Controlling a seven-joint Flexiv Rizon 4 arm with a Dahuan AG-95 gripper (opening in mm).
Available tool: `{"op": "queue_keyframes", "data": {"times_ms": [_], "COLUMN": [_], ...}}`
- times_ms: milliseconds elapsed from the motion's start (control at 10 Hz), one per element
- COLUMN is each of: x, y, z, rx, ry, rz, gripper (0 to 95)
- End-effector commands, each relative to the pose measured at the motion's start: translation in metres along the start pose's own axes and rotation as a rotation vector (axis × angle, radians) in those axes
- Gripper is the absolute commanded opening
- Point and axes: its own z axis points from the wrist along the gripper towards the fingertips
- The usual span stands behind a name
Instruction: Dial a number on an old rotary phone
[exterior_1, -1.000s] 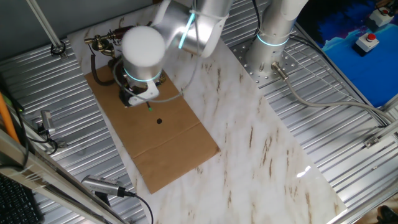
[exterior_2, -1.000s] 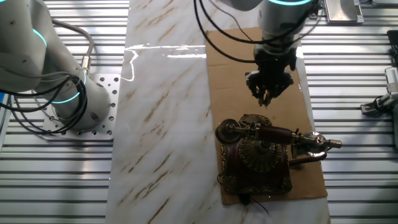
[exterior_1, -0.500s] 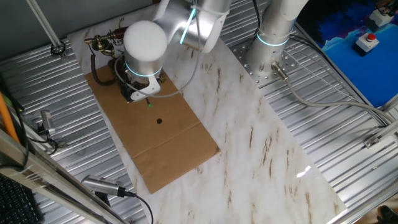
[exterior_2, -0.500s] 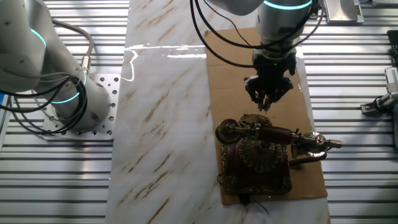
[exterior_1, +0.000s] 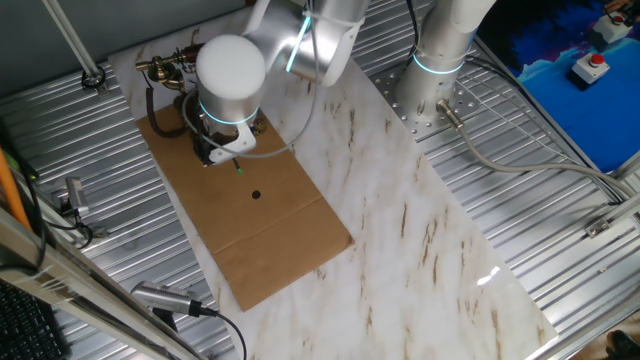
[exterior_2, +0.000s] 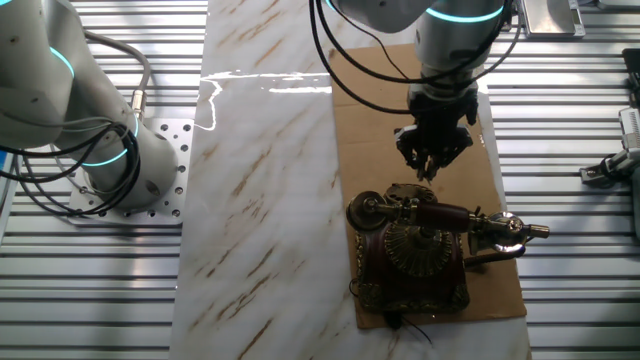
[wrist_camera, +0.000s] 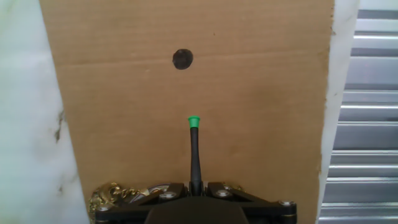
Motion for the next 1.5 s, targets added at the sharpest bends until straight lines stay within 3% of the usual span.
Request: {"op": "queue_keyframes", "data": {"times_ms": [100,500,1000,1300,1500], "x": [0.0,-0.004,-0.01,-0.009,-0.009], "y": [0.001,0.0,-0.003,-0.007,-0.007], "z": [0.0,0.001,0.004,0.015,0.015], "rx": [-0.004,-0.002,0.023,0.039,0.037], "ry": [-0.003,-0.009,-0.009,-0.023,-0.025], "rz": [0.031,0.076,0.071,0.073,0.073], "gripper": [0.0,0.0,0.0,0.0,0.0]}}
